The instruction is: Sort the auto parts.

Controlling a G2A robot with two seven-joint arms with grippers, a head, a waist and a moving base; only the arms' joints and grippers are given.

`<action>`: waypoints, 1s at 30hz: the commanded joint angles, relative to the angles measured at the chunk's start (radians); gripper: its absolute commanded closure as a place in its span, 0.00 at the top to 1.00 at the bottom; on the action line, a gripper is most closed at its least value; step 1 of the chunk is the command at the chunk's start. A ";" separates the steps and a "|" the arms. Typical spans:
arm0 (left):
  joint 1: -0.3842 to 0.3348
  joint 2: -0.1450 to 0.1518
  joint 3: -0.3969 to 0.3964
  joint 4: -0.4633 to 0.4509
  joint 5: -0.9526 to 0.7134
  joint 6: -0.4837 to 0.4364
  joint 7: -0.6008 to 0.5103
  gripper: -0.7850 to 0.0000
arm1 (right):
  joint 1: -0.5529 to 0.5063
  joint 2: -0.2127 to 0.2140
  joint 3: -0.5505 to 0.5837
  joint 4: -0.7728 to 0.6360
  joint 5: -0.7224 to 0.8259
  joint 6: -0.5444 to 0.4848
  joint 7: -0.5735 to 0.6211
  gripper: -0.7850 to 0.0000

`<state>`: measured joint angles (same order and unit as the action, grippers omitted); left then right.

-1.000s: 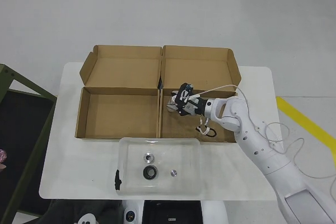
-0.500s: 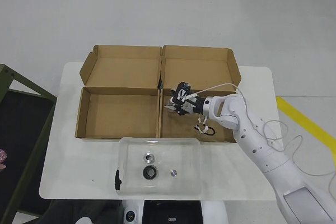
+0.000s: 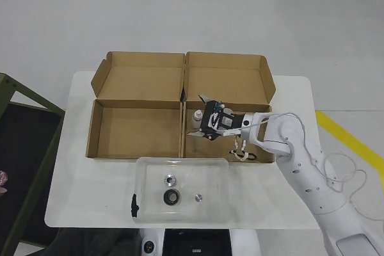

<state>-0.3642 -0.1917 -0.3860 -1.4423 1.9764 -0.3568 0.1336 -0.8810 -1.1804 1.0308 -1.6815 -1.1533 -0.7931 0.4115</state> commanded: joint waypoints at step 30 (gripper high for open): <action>0.000 0.000 0.000 0.000 0.000 0.000 0.000 1.00 | -0.432 0.079 0.038 -0.456 -0.073 -0.047 0.279 1.00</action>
<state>-0.3642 -0.1917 -0.3860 -1.4423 1.9764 -0.3568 0.1336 -1.3095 -1.1027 1.0744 -2.1319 -1.2188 -0.8395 0.6789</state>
